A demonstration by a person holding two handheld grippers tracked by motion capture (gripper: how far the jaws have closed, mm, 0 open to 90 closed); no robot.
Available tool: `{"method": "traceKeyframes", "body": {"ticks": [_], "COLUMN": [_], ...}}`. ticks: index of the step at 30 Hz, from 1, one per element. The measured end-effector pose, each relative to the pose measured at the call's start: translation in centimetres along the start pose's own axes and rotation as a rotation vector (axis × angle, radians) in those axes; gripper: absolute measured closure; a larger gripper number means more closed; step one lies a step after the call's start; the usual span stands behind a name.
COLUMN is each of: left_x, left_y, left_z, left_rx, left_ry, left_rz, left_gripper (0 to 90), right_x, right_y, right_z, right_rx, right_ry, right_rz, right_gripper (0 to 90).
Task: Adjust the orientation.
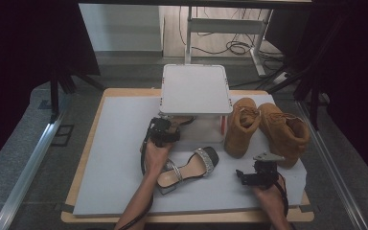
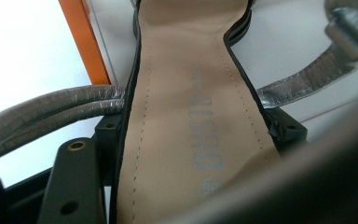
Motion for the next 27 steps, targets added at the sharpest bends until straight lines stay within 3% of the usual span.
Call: {"method": "traceKeyframes", "body": {"ticks": [6,16,22,27], "left_x": [0.1,-0.3,-0.9,-1.4], "left_y": [-0.3,-2.8,-4.4,-6.2], "left_z": [-0.2,-0.8,-1.6,-2.3], "left_rx": [0.013,0.031,0.021,0.040], "left_ry": [0.006,0.056,0.073,0.080], "left_rz": [-0.047,-0.105,-0.141,-0.174], "left_gripper": [34.5,29.3,33.2,37.9], "right_x": [0.0,0.0,0.0,0.0], "right_y": [0.0,0.0,0.0,0.0], "right_z": [0.0,0.0,0.0,0.0], "right_rx": [0.000,0.000,0.000,0.000], "right_ry": [0.000,0.000,-0.001,-0.001], "right_rz": [0.000,-0.001,-0.002,-0.002], "right_gripper": [2.3,2.4,2.4,2.4]}}
Point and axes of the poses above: each handheld gripper's, and its own axes: y roughly forward along the jaws, z roughly out of its top, x roughly to its right, the point moved 8 cm from there along y, roughly forward along the jaws, and after that the axes turned 9 degrees about -y, right-handed, at the moved point
